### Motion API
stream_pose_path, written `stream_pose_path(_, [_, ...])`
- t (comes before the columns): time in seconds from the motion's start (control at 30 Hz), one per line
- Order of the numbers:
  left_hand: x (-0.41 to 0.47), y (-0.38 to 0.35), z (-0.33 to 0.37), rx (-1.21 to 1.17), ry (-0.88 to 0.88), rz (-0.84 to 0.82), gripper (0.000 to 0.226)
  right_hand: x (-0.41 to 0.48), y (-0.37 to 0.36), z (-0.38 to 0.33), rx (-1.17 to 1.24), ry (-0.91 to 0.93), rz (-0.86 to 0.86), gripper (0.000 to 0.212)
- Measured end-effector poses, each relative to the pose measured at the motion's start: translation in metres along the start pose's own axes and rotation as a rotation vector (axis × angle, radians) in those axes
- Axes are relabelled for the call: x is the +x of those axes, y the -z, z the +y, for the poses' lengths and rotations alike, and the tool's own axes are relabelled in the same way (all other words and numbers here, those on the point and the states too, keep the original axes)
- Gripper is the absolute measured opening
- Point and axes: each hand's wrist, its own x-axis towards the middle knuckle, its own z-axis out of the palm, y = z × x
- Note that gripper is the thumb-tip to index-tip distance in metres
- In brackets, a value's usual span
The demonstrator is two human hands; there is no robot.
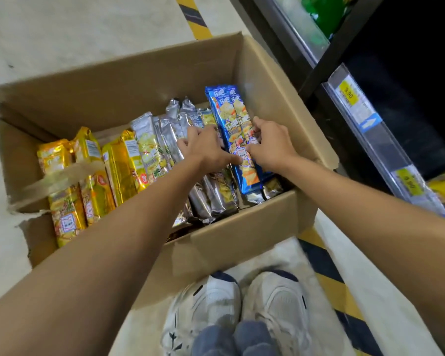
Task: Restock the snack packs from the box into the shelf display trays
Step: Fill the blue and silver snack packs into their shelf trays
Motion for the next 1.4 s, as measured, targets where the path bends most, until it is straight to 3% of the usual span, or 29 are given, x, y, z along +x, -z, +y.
stream_pose_path(0.13, [-0.003, 0.008, -0.006, 0.035, -0.051, -0.058, 0.052, 0.000, -0.003, -0.002, -0.021, -0.003, -0.057, 0.057])
stream_pose_path(0.33, [-0.005, 0.013, -0.012, 0.015, -0.094, -0.111, 0.071, 0.005, -0.006, 0.006, 0.035, -0.095, -0.184, 0.032])
stream_pose_path(0.5, [0.003, 0.009, -0.021, -0.052, -0.090, -0.075, 0.055, -0.001, -0.007, 0.011, -0.099, -0.043, -0.206, 0.047])
stream_pose_path(0.6, [-0.001, 0.010, -0.019, -0.038, -0.090, -0.043, 0.053, -0.002, -0.006, 0.013, 0.054, -0.070, -0.193, 0.036])
stream_pose_path(0.7, [-0.012, 0.016, -0.013, -0.036, -0.103, -0.039, 0.050, -0.005, -0.007, 0.013, 0.246, -0.140, -0.149, 0.048])
stream_pose_path(0.77, [-0.019, 0.025, -0.009, -0.155, -0.075, -0.067, 0.053, -0.007, -0.005, 0.008, 0.328, -0.205, -0.116, 0.061])
stream_pose_path(0.83, [-0.029, 0.037, 0.000, -0.357, -0.009, -0.105, 0.058, -0.011, 0.001, 0.003, 0.400, -0.212, -0.086, 0.051])
stream_pose_path(0.97, [-0.058, 0.076, 0.024, -0.502, -0.026, -0.054, 0.056, -0.031, 0.035, -0.020, 0.501, -0.156, -0.010, 0.036])
stream_pose_path(1.07, [-0.089, 0.116, 0.045, -0.546, -0.041, -0.048, 0.052, -0.058, 0.078, -0.049, 0.587, -0.119, 0.026, 0.038])
stream_pose_path(1.27, [-0.162, 0.204, 0.100, -0.597, -0.165, 0.004, 0.053, -0.126, 0.168, -0.114, 0.539, 0.016, 0.095, 0.020])
stream_pose_path(1.37, [-0.210, 0.237, 0.132, -0.594, -0.252, 0.058, 0.051, -0.175, 0.214, -0.141, 0.506, 0.113, 0.144, 0.033])
stream_pose_path(1.4, [-0.226, 0.245, 0.141, -0.601, -0.274, 0.057, 0.051, -0.192, 0.227, -0.147, 0.485, 0.132, 0.158, 0.028])
